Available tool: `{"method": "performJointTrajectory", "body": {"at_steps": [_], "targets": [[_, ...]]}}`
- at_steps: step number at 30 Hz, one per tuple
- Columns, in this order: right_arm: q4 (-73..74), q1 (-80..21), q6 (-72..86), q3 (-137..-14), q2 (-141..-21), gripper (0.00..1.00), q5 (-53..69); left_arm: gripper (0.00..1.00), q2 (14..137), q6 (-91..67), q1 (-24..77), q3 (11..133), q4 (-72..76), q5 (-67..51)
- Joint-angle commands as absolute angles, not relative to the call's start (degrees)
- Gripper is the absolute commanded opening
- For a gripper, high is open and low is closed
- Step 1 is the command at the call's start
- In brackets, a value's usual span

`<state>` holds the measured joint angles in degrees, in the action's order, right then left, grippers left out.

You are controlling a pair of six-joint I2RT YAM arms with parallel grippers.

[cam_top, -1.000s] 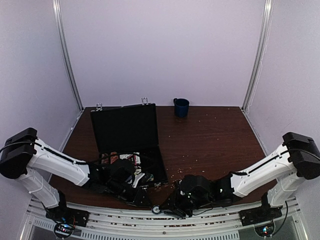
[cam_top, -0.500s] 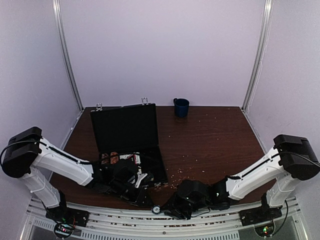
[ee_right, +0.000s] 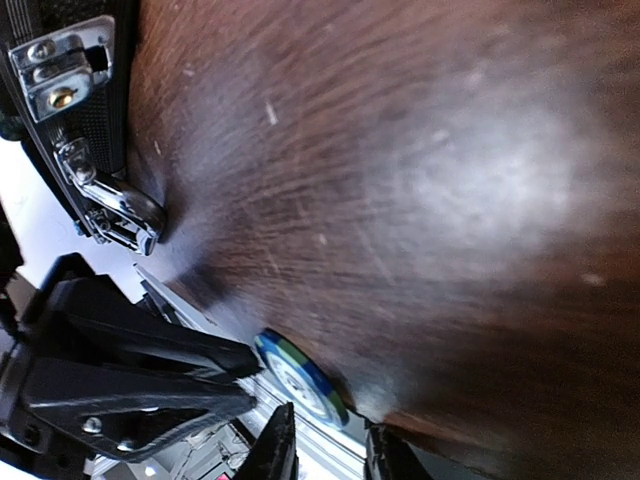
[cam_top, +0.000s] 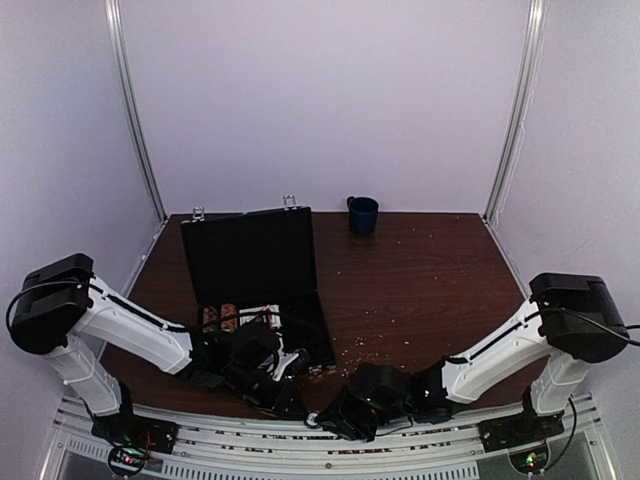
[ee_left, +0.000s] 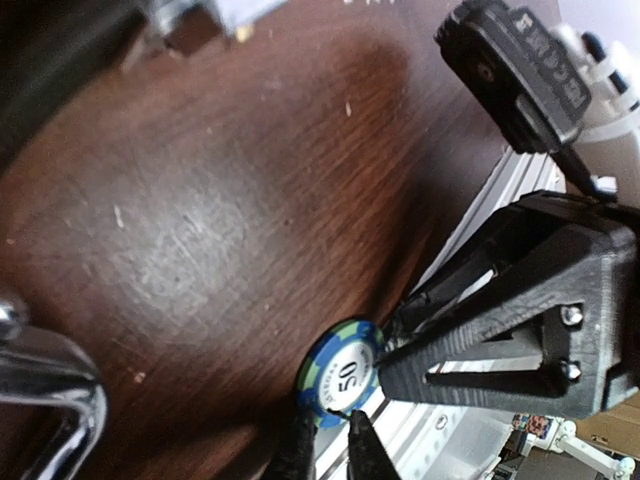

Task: Pack up texas hold em set
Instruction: Pick up the poker chip from the corner of the board.

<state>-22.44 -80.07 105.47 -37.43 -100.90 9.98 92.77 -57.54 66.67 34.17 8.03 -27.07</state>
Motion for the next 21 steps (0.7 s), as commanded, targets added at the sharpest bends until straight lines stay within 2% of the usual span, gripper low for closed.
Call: {"method": "performJointTrajectory", "body": {"at_steps": [1, 11, 21], "targets": [[-23.9, -80.51, 107.16, -37.73, -104.0, 0.24, 7.46, 0.11, 94.11, -56.91, 67.32, 34.06, 11.29, -28.91], [-28.91, -80.53, 108.48, -38.36, -105.8, 0.22, 4.38, 0.07, 94.8, -56.6, 67.77, 33.3, 11.6, -30.57], [-31.8, -80.51, 104.85, -38.33, -104.47, 0.12, 1.24, 0.07, 94.93, -55.94, 67.76, 33.73, 11.43, -31.72]]}}
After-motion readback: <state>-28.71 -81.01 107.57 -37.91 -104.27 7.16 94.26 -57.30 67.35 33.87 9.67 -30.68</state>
